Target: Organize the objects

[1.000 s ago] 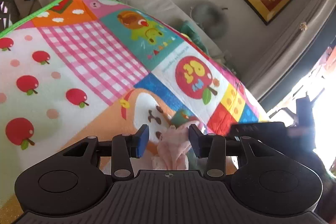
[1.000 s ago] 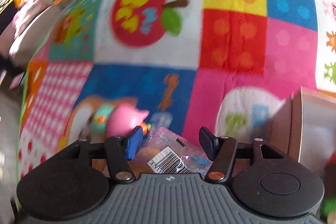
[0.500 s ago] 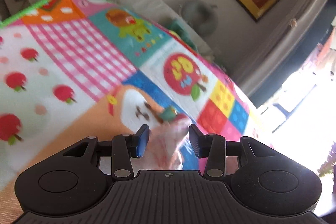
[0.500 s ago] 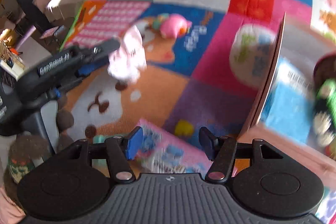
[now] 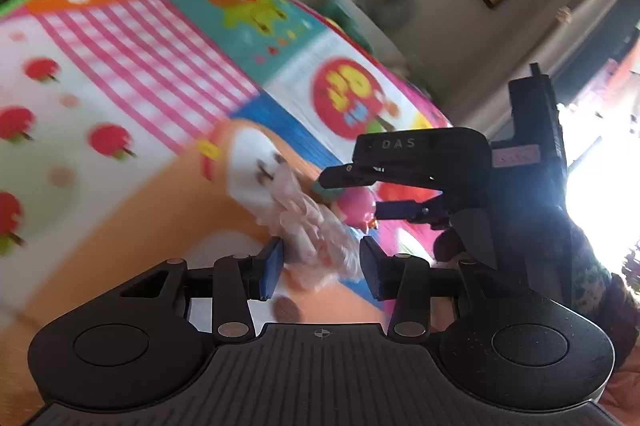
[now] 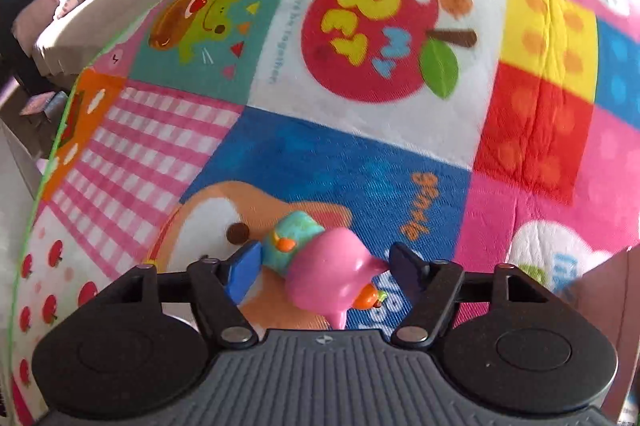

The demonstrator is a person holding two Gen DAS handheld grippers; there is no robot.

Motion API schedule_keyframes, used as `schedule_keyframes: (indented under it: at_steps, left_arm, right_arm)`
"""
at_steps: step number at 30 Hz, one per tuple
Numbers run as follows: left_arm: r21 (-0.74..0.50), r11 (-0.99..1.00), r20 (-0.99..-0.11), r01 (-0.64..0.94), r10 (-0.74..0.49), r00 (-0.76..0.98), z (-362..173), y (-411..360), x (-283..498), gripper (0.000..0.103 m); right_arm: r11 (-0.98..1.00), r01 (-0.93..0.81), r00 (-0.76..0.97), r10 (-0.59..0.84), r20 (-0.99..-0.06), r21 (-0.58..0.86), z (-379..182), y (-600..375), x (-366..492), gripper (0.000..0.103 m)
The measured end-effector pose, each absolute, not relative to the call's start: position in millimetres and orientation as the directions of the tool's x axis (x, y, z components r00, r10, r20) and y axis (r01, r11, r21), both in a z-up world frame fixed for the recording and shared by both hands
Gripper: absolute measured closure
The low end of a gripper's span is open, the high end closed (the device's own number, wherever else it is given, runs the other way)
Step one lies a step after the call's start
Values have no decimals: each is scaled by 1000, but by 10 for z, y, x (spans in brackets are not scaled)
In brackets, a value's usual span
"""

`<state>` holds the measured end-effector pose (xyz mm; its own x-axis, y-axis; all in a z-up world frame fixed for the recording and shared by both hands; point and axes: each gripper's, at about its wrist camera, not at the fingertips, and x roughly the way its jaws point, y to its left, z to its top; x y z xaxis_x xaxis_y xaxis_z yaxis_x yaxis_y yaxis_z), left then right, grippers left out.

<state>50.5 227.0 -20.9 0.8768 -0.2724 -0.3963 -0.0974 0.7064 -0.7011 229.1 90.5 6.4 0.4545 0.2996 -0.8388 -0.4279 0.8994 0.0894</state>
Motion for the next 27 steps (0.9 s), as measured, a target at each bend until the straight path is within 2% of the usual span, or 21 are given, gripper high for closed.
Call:
schedule_keyframes:
  at_steps: [4, 10, 13, 16, 19, 22, 23, 27]
  left_arm:
    - [-739, 674, -350, 11, -398, 848, -218, 2148, 549, 58]
    - [-721, 677, -323, 147, -516, 793, -138, 1893, 554, 58]
    - [-639, 748, -348, 182, -492, 798, 76, 1704, 468, 58]
    - [-542, 801, -356, 252, -491, 795, 373, 1517, 291, 58]
    - [-435, 853, -409, 287, -471, 781, 547, 1367, 13, 58]
    - [-388, 885, -461, 259, -430, 777, 541, 1358, -316, 58]
    - [-387, 887, -469, 252, -425, 774, 520, 1380, -431, 58]
    - [-335, 904, -519, 266, -413, 748, 417, 1329, -782, 58]
  right_arm:
    - [889, -450, 465, 314, -828, 84, 229, 510, 1908, 44]
    - [863, -493, 547, 406, -732, 110, 765, -506, 759, 44]
    - [891, -440, 596, 385, -704, 114, 799, -1008, 283, 44]
    - [928, -359, 635, 318, -704, 96, 598, -1382, -7, 44]
    - [957, -278, 671, 252, -697, 78, 344, -1632, -135, 43]
    - [967, -243, 712, 231, -663, 75, 178, -1793, -240, 33]
    - [967, -237, 720, 239, -651, 93, 141, -1845, -287, 27]
    - [956, -227, 734, 293, -613, 185, 32, -2024, -449, 20]
